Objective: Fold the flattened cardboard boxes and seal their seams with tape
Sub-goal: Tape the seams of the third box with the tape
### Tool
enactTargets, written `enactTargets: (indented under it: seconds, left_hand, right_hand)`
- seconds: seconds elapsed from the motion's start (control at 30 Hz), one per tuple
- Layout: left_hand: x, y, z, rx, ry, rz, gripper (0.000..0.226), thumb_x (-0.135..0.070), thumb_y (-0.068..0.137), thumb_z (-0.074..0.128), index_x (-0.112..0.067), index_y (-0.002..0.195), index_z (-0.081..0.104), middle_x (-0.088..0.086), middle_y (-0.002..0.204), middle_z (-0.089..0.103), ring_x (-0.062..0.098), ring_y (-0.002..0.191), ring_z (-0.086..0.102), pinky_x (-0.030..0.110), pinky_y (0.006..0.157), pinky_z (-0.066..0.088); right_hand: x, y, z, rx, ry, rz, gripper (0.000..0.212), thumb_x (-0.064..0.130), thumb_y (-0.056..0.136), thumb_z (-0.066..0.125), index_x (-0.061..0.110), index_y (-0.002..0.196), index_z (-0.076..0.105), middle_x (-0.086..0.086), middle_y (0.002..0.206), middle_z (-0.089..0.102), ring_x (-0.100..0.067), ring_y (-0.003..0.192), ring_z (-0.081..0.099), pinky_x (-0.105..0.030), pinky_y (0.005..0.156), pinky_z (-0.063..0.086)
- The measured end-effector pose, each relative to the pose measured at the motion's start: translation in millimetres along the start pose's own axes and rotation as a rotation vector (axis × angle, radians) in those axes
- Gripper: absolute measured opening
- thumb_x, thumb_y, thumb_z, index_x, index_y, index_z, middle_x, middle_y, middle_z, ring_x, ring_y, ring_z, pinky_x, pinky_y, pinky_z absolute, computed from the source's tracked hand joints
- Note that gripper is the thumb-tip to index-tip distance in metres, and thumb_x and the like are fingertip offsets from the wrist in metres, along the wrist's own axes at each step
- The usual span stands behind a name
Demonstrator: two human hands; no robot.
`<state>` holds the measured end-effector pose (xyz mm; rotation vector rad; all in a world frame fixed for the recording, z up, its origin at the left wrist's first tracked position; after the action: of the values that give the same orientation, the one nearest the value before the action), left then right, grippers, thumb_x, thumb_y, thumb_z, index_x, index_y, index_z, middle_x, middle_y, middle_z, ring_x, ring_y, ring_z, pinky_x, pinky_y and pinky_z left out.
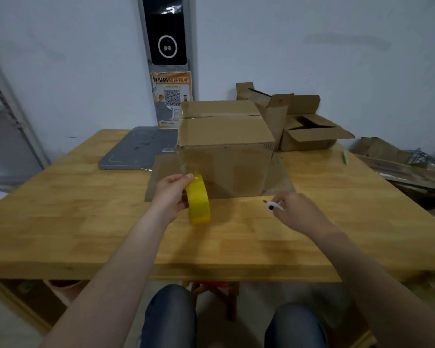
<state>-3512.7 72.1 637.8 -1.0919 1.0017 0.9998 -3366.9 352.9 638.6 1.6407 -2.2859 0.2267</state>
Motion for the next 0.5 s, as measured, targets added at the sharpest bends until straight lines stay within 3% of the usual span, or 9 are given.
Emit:
enactTargets:
  seconds: [0.1, 0.2, 0.37, 0.5]
  left_hand:
    - [3, 4, 1, 0.056, -0.039, -0.019, 0.032, -0.021, 0.095, 0.073, -0.012, 0.125, 0.064, 0.013, 0.107, 0.072, 0.029, 0.095, 0.072, 0.040, 0.070, 0.060]
    - [6, 8, -3, 0.089, -0.064, -0.045, 0.030, -0.021, 0.094, 0.074, -0.015, 0.123, 0.067, 0.013, 0.109, 0.073, 0.030, 0.098, 0.072, 0.041, 0.070, 0.060]
    - [11, 13, -3, 0.153, -0.124, -0.056, 0.032, -0.023, 0.093, 0.074, -0.021, 0.125, 0.069, 0.010, 0.114, 0.073, 0.027, 0.103, 0.071, 0.039, 0.073, 0.059]
    - [13, 16, -1, 0.185, -0.166, -0.051, 0.030, -0.023, 0.093, 0.075, -0.020, 0.122, 0.070, 0.011, 0.112, 0.075, 0.025, 0.091, 0.072, 0.040, 0.075, 0.059]
  right_hand:
    - [47, 8, -31, -0.122, 0.126, -0.143, 0.007, 0.031, 0.098, 0.062, 0.030, 0.104, 0.065, 0.009, 0.087, 0.065, -0.009, 0.073, 0.061, -0.031, 0.056, 0.048]
    - [99, 17, -57, -0.196, 0.152, -0.334, 0.008, 0.031, 0.096, 0.065, 0.031, 0.102, 0.070, 0.019, 0.087, 0.064, 0.000, 0.076, 0.057, -0.019, 0.059, 0.038]
    - [168, 50, -70, -0.222, -0.027, -0.557, 0.011, 0.038, 0.096, 0.066, 0.030, 0.102, 0.071, 0.010, 0.093, 0.054, -0.009, 0.090, 0.045, -0.025, 0.071, 0.033]
    - [208, 67, -66, -0.221, -0.173, -0.720, 0.017, 0.037, 0.091, 0.072, 0.022, 0.099, 0.076, 0.001, 0.111, 0.060, -0.021, 0.106, 0.048, -0.039, 0.085, 0.044]
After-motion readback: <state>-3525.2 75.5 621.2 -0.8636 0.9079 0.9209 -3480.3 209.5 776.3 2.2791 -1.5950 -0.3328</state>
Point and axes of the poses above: each hand's wrist, its own y-axis towards the middle knuckle, its own z-axis out of the palm, x = y × z, the point moved 6 cm from there along y, towards the middle knuckle
